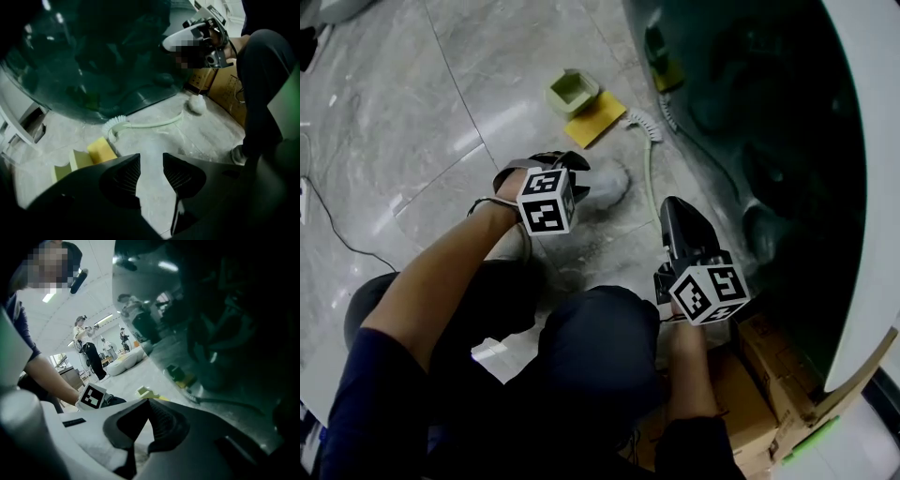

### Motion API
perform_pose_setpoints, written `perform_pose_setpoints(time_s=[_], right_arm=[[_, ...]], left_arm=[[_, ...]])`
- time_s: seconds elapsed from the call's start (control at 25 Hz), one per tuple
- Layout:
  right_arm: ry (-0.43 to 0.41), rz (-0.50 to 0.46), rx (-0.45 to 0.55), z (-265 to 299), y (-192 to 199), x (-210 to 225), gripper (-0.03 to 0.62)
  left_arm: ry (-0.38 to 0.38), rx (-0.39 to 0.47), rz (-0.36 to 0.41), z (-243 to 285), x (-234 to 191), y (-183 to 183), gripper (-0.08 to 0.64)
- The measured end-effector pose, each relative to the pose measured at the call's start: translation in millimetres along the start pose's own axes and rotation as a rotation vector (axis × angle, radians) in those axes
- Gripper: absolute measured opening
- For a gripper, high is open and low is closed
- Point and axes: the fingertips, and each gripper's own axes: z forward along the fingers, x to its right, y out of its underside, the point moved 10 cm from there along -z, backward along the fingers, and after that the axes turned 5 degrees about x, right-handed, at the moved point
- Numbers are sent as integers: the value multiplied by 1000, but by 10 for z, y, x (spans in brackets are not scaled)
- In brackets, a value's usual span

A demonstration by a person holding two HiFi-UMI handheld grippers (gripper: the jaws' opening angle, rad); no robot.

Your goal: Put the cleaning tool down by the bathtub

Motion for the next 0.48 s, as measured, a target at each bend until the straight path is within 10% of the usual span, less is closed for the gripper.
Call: perform_pose_setpoints(time_s=[0.48], right_arm=[[37, 7, -43, -202, -693, -500, 5]], left_arm=[[-50, 64, -15, -896, -149, -399, 167]])
